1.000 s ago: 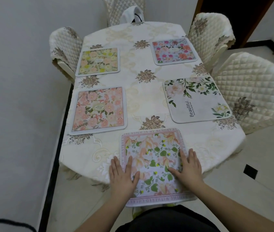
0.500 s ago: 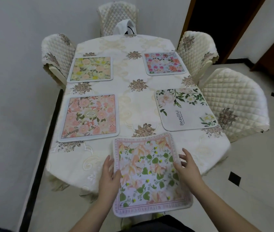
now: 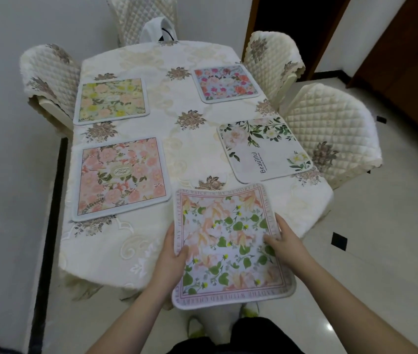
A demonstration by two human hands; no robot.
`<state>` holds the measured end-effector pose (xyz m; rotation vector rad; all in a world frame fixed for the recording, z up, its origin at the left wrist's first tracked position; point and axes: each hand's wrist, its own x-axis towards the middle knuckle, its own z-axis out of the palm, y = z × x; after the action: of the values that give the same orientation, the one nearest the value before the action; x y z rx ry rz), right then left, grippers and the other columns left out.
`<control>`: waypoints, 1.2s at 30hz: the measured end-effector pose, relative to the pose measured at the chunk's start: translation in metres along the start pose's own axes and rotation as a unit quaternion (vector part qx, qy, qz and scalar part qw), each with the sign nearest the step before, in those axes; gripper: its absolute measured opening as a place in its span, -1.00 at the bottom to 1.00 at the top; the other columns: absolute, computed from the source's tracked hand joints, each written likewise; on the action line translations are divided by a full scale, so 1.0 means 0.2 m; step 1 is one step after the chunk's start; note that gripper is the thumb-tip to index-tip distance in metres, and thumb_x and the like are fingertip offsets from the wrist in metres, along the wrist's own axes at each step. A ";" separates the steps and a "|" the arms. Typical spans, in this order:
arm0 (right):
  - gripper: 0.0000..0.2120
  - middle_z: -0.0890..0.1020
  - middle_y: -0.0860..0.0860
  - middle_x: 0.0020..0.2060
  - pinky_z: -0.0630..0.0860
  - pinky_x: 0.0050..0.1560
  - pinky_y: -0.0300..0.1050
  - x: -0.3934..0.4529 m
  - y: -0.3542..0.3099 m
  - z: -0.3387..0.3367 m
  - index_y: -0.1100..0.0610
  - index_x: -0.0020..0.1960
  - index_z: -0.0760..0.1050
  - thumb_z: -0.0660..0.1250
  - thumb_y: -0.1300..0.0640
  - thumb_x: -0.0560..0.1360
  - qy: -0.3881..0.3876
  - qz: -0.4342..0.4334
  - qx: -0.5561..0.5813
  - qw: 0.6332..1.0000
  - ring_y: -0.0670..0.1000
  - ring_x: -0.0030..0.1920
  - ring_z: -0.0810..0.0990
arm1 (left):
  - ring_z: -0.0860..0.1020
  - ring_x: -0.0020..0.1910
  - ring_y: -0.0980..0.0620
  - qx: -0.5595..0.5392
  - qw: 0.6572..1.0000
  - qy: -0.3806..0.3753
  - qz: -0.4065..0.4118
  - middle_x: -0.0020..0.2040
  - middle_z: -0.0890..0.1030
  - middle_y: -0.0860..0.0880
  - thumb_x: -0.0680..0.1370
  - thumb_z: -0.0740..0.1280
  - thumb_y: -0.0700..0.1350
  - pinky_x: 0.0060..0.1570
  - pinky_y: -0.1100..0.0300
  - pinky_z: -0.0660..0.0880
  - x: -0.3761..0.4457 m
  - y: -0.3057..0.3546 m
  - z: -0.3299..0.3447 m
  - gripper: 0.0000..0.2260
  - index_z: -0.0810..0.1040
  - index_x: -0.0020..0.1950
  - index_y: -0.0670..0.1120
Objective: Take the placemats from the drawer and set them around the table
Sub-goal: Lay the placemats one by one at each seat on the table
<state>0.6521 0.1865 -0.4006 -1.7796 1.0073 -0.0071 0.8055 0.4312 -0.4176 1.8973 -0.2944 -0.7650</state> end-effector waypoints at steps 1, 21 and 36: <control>-0.43 0.58 -0.11 0.22 0.56 0.17 0.06 -0.02 0.00 -0.03 -0.17 0.47 0.22 0.30 0.18 0.56 0.013 -0.002 0.013 1.000 -0.06 0.14 0.60 | 0.40 0.35 0.10 0.002 1.000 -0.002 0.010 0.41 0.36 0.17 0.63 0.23 -0.23 0.27 0.20 0.38 0.00 0.04 0.01 -0.40 0.10 0.56 0.18; -0.34 0.62 -0.05 0.16 0.63 0.00 0.17 -0.54 0.34 -1.43 -0.33 0.42 0.13 0.28 0.26 0.55 0.235 -0.014 0.198 0.952 0.06 0.00 0.70 | 0.67 0.06 -0.08 0.051 0.963 -0.210 0.161 0.30 0.57 0.04 0.56 0.30 -0.07 0.06 -0.18 0.59 0.04 1.24 1.13 -0.39 0.17 0.33 0.58; -0.37 0.62 -0.09 0.03 0.67 -0.20 0.11 -0.72 0.41 -2.49 -0.37 0.33 0.17 0.20 0.31 0.57 0.265 -0.021 0.227 0.937 0.10 -0.17 0.73 | 0.69 -0.16 -0.29 -0.013 0.952 -0.270 0.144 0.06 0.67 -0.22 0.62 0.24 -0.29 -0.32 -0.09 0.65 -0.12 1.95 2.04 -0.39 0.22 0.50 0.29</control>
<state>0.2868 -0.1160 -0.1744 -1.3879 1.2230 -0.7263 0.5843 -0.0276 -0.1752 1.5412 -0.8764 -1.0681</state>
